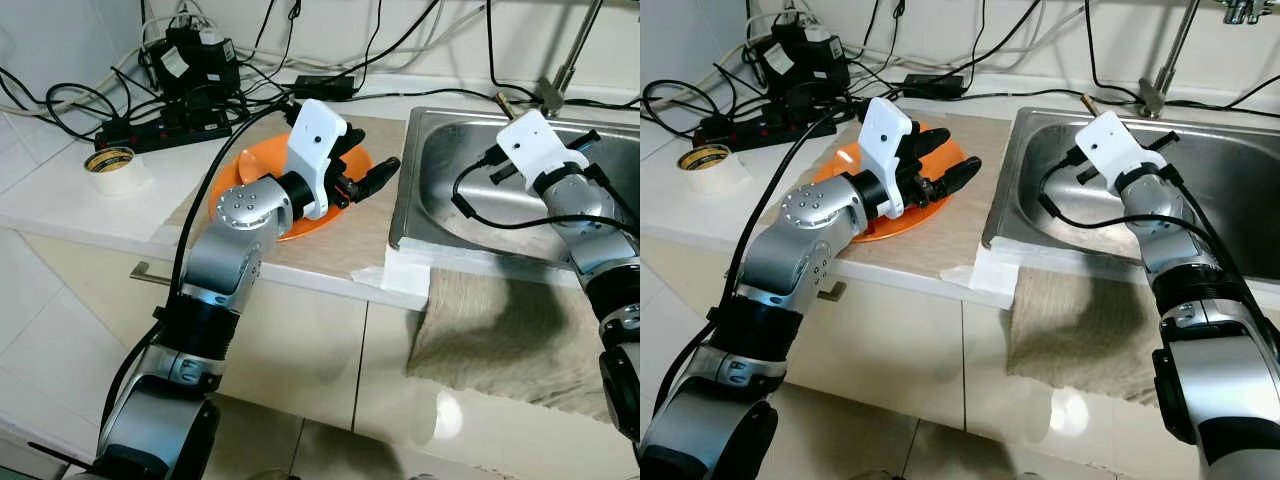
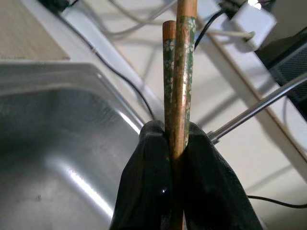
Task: Kitchen organization
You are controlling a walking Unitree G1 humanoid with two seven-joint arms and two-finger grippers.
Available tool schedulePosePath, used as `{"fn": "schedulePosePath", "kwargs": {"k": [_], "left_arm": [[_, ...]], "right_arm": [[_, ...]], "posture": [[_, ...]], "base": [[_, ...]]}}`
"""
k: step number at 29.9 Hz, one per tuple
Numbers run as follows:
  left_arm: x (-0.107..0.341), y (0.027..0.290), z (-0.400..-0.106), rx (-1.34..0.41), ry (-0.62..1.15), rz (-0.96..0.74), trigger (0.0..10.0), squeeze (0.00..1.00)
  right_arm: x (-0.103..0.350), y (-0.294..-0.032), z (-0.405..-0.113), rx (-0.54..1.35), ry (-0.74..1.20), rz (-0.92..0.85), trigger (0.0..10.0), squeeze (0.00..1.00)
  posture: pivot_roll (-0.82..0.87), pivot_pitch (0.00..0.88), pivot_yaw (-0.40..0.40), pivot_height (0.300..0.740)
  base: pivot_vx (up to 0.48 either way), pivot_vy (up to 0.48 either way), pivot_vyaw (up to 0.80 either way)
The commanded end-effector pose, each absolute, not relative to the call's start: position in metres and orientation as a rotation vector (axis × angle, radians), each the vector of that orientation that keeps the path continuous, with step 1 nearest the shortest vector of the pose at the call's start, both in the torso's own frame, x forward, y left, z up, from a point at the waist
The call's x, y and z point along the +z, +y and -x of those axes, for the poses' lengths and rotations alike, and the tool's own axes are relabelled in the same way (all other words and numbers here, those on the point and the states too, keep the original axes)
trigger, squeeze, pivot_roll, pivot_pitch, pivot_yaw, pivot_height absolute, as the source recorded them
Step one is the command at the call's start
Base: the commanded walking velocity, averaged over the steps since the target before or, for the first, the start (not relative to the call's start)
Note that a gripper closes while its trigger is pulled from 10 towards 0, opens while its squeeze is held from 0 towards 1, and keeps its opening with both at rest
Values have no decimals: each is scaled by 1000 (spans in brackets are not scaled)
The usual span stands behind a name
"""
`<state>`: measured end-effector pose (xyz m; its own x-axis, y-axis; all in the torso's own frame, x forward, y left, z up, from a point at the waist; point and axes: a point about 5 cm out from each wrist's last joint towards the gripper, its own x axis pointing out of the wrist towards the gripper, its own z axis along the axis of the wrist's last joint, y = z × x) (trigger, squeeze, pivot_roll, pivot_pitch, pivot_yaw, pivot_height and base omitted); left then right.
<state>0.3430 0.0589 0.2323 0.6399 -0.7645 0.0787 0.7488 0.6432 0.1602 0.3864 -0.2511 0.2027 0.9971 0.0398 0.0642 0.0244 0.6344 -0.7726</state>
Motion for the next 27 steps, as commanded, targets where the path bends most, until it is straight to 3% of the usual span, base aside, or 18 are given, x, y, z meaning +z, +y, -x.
{"fn": "schedulePosePath", "kwargs": {"k": [1, 2, 14, 27], "left_arm": [[241, 61, -343, -863, -164, -124, 10000, 0], [244, 62, -342, -863, -173, -125, 10000, 0], [255, 65, -340, -868, -194, -142, 10000, 0], [259, 65, -338, -878, -196, -156, 10000, 0]], "right_arm": [[201, -252, -386, 5, -70, 896, 10000, 125], [196, -255, -385, -8, -43, 898, 10000, 1000], [161, -262, -377, 2, 115, 943, 10000, 1000], [155, -258, -376, 22, 138, 941, 10000, 1000]], "posture": [[-13, 0, 95, 740], [-8, 0, 97, 740], [7, 0, 109, 740], [7, 0, 110, 740]], "base": [[0, 0, 0], [0, 0, 0], [0, 0, 0], [0, 0, 0]]}}
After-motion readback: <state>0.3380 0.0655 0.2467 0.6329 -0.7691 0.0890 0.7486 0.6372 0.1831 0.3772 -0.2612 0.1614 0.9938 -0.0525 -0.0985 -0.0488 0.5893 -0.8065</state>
